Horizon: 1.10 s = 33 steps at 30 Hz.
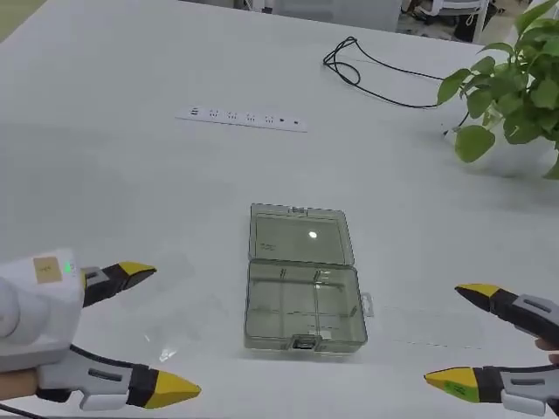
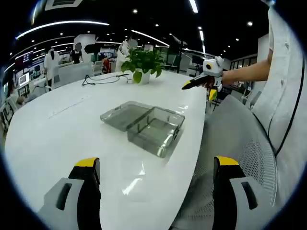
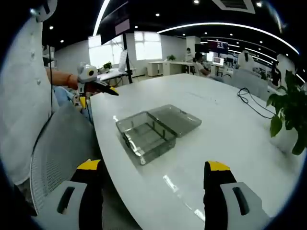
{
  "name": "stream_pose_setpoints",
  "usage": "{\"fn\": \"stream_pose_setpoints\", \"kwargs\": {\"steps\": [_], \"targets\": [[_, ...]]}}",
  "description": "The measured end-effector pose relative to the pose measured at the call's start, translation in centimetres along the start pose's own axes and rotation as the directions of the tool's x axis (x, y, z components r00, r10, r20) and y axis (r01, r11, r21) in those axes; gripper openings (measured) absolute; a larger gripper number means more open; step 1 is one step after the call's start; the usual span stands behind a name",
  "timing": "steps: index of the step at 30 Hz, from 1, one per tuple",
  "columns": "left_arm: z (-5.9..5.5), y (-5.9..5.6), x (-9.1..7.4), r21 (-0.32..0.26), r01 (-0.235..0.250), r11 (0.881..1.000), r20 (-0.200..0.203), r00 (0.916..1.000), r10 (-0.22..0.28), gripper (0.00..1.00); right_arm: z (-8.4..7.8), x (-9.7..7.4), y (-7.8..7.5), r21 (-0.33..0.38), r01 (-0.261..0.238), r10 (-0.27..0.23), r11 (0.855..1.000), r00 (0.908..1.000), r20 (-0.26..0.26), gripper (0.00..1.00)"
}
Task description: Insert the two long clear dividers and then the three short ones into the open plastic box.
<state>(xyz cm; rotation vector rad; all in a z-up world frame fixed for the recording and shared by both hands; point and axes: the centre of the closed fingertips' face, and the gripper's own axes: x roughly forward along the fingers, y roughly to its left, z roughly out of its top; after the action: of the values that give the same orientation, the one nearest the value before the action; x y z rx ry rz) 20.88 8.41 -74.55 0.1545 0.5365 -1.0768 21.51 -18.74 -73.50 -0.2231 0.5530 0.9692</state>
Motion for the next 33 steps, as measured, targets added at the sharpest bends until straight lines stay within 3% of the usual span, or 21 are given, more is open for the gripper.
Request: {"fn": "stream_pose_setpoints", "kwargs": {"steps": [17, 26, 33], "targets": [[-0.1, 0.1, 0.0, -0.005, -0.005, 1.0, -0.004, 1.0, 0.005, 1.0, -0.2, 0.0, -0.1, 0.006, 0.001, -0.001, 1.0, 1.0, 0.006, 0.87], [-0.2, 1.2, -0.1, -0.015, -0.027, 1.0, -0.014, 0.9995, 0.027, 0.98, -0.1, 0.0, -0.1, 0.011, 0.001, -0.001, 1.0, 1.0, 0.009, 0.87], [-0.4, 2.7, -0.4, -0.022, -0.05, 0.999, -0.033, 0.9983, 0.049, 0.95, -0.1, 0.2, -0.1, 0.014, -0.002, 0.002, 1.0, 1.0, 0.008, 0.87]]}}
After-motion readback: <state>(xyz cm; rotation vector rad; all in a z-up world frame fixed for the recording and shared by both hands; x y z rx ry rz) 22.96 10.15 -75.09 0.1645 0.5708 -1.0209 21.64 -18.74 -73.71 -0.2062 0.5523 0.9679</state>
